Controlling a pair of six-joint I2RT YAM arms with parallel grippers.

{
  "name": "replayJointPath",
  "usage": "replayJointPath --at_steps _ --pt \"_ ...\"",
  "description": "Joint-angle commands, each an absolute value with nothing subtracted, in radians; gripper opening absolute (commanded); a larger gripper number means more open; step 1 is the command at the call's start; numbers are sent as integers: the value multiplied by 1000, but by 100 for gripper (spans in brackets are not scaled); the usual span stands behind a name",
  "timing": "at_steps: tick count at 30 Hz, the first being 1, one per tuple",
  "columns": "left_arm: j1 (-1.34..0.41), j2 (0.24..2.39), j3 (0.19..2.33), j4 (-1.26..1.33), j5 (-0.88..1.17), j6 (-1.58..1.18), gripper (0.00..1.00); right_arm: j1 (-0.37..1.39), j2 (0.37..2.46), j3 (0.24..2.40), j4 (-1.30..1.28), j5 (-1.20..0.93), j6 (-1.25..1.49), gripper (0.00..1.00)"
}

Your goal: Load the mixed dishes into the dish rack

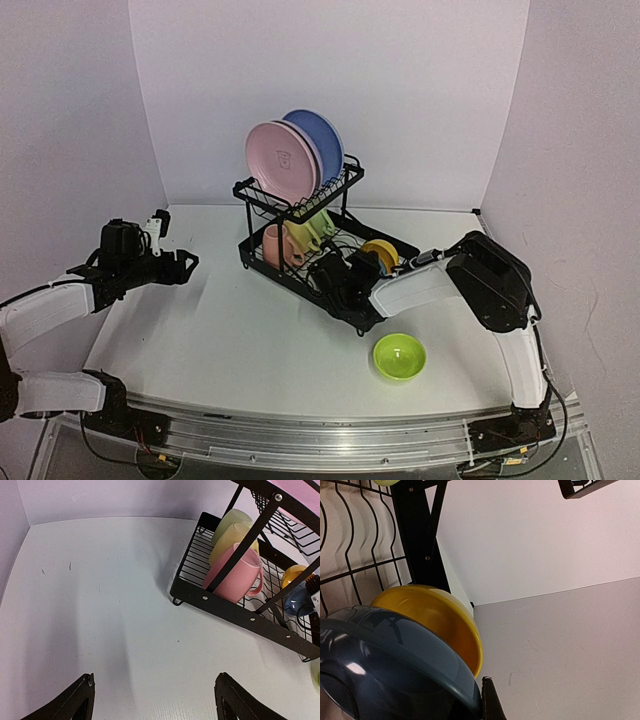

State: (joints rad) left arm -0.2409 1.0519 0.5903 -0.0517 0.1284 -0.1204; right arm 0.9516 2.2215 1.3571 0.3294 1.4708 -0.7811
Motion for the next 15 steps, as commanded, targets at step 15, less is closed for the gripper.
replayJointPath --at_steps 15 --pt "-235 1028 606 -41 126 -103 82 972 2155 1384 327 1459 -830 43"
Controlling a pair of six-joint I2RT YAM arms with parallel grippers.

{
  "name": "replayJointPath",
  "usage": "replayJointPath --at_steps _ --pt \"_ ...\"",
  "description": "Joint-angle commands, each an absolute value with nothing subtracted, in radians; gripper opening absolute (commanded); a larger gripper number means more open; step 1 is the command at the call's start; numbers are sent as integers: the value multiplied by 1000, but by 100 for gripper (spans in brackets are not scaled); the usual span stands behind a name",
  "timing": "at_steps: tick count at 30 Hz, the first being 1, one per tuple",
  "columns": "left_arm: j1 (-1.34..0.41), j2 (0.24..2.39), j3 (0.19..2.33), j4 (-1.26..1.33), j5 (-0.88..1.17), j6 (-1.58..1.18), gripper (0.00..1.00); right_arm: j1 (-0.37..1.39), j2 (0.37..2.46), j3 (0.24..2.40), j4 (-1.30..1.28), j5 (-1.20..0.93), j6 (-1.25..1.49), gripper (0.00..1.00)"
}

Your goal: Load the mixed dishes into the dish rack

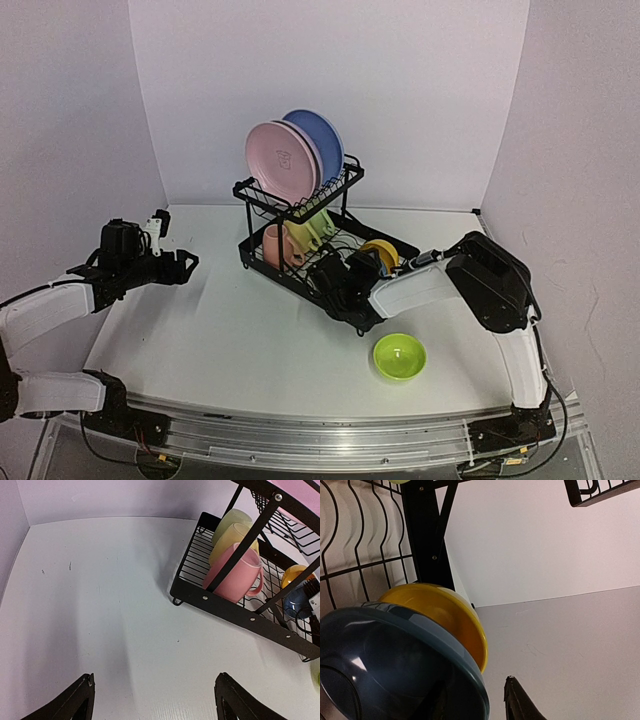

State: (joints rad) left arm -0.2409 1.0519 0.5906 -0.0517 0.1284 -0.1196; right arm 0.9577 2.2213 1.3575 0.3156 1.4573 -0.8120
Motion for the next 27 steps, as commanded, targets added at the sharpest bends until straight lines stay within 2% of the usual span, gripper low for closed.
replayJointPath --at_steps 1,4,10,11,15,22,23,24,26,27 --pt "-234 1028 606 -41 128 -103 82 974 2148 1382 327 1459 -834 48" --pt "-234 1028 607 -39 133 -103 82 979 2118 1378 327 1461 -840 60" --pt "-234 1024 609 -38 145 -105 82 992 2060 1371 326 1459 -856 74" --pt "-234 1023 609 -39 147 -104 82 996 2051 1370 327 1452 -861 80" --pt "-234 1018 610 -39 154 -105 82 1017 2008 1358 329 1435 -887 90" --pt "-234 1007 600 -29 183 -114 82 1088 1848 1309 277 1389 -890 92" --pt "-234 1006 598 -27 188 -116 82 1098 1826 1309 186 1372 -827 92" --pt "-234 1004 597 -24 194 -117 82 1104 1797 1341 -66 1320 -645 92" --pt "-234 1000 597 -21 206 -118 82 1080 1744 1446 -612 1041 -171 93" --pt "-234 998 598 -22 211 -118 82 1057 1717 1457 -736 928 -43 94"
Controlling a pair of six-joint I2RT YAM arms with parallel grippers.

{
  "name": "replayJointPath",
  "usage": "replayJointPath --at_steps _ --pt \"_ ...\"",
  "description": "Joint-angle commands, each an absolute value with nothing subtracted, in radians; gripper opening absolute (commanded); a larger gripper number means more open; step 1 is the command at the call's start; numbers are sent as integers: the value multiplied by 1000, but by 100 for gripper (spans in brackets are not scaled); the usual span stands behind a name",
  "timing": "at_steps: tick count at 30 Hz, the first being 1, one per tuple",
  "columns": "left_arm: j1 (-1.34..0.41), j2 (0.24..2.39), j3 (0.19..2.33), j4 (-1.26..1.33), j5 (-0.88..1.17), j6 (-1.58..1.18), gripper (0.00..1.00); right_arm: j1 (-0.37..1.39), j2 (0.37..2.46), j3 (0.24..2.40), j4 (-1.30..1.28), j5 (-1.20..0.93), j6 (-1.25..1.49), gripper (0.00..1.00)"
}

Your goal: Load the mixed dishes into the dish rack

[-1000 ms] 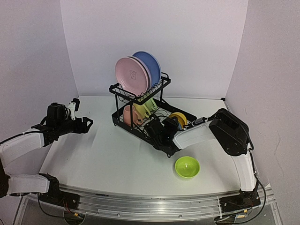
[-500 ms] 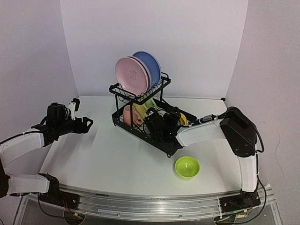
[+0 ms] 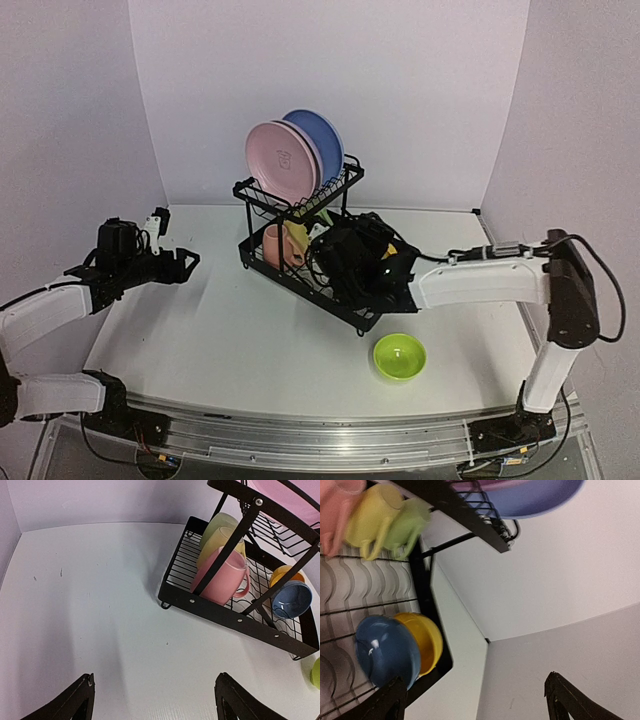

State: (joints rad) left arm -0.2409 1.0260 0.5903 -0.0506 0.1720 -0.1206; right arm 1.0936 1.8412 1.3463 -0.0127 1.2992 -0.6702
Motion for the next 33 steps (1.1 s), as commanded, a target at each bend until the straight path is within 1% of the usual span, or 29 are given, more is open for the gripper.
replayJointPath --at_steps 1,4,9,13,14,15,19,24,28,33 --pt "-234 993 599 -26 214 -119 82 1048 1685 1436 -751 883 19 94" --pt "-234 975 599 -42 223 -119 82 1021 1562 1339 -756 756 166 95" --pt "-235 965 594 -58 266 -117 82 887 1401 1205 -805 363 402 95" --pt "-234 969 592 -53 294 -120 82 748 1366 1092 -842 1 584 96" --pt "-234 970 593 -54 296 -122 82 725 1372 1068 -853 -48 618 96" --pt "-234 971 594 -56 300 -123 82 715 1378 1043 -865 -75 657 96" --pt "-234 971 596 -70 311 -123 82 696 1364 937 -871 -100 767 90" --pt "-235 968 594 -80 320 -126 81 694 1371 861 -871 -143 803 82" --pt "-234 960 586 -84 323 -132 81 690 1389 828 -854 -131 813 79" --pt "-234 955 588 -93 323 -132 81 677 1456 825 -770 -142 829 67"
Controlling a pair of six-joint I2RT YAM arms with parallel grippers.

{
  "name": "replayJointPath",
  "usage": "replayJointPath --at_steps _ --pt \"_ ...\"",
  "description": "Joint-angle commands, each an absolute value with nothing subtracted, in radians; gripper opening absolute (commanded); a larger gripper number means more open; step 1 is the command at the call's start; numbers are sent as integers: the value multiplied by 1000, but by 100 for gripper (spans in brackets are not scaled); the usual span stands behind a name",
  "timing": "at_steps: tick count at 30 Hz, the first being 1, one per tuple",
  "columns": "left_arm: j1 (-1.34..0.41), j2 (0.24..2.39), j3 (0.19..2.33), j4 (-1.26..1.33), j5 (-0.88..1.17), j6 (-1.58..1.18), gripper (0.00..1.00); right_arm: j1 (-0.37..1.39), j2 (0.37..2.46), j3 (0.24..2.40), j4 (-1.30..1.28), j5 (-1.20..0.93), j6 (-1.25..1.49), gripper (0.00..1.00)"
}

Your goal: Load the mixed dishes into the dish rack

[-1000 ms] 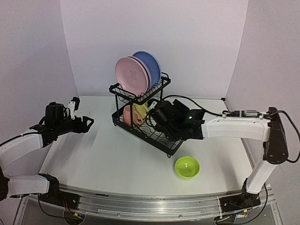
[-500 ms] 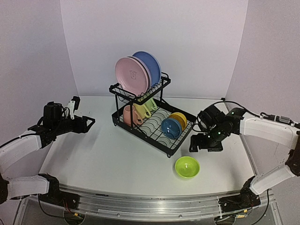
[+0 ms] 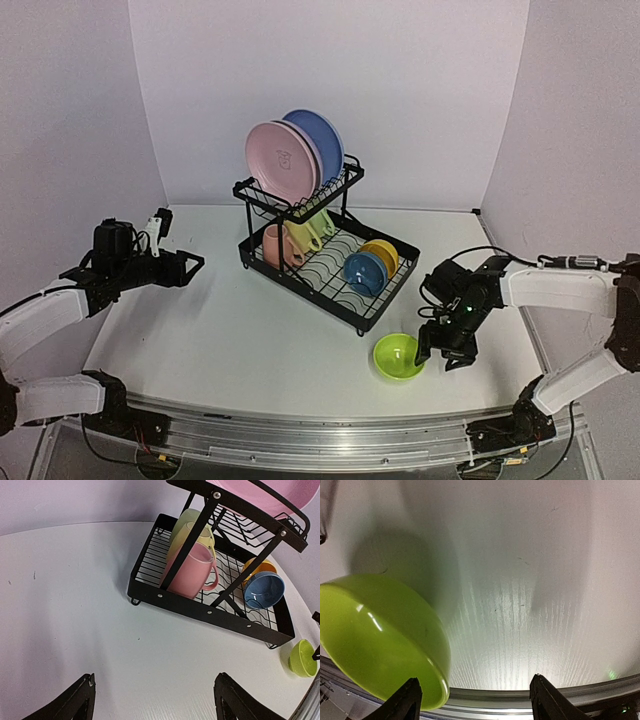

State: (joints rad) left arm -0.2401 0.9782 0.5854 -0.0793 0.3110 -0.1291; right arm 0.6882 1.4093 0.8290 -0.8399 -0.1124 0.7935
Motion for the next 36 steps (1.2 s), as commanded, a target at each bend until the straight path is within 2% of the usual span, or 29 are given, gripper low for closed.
replayJointPath --at_steps 1,4,6,12,13,17,21,24,29,32,36 --pt "-234 953 589 -93 321 -131 81 675 1468 824 -748 -148 833 65" --pt "-234 949 587 -95 317 -129 81 670 1498 831 -706 -163 839 56" --pt "-235 947 583 -96 313 -130 80 669 1525 840 -689 -179 841 47" --pt "-234 939 580 -102 299 -125 80 671 1560 876 -688 -225 839 3" --pt "-234 940 580 -103 296 -123 80 670 1555 890 -707 -220 840 0" --pt "-234 942 580 -106 288 -117 80 705 1514 1016 -919 -54 799 0" --pt "-234 947 577 -101 283 -114 80 806 1490 1198 -1175 328 761 0" --pt "-234 952 576 -96 272 -113 80 913 1533 1349 -1246 651 687 0" --pt "-234 939 609 -107 306 -84 78 998 1660 1527 -1224 999 473 0" --pt "-235 900 624 -78 375 -49 77 1008 1704 1563 -1130 1084 334 0" --pt "-237 871 631 -35 453 -23 76 1009 1673 1485 -882 1097 211 0"
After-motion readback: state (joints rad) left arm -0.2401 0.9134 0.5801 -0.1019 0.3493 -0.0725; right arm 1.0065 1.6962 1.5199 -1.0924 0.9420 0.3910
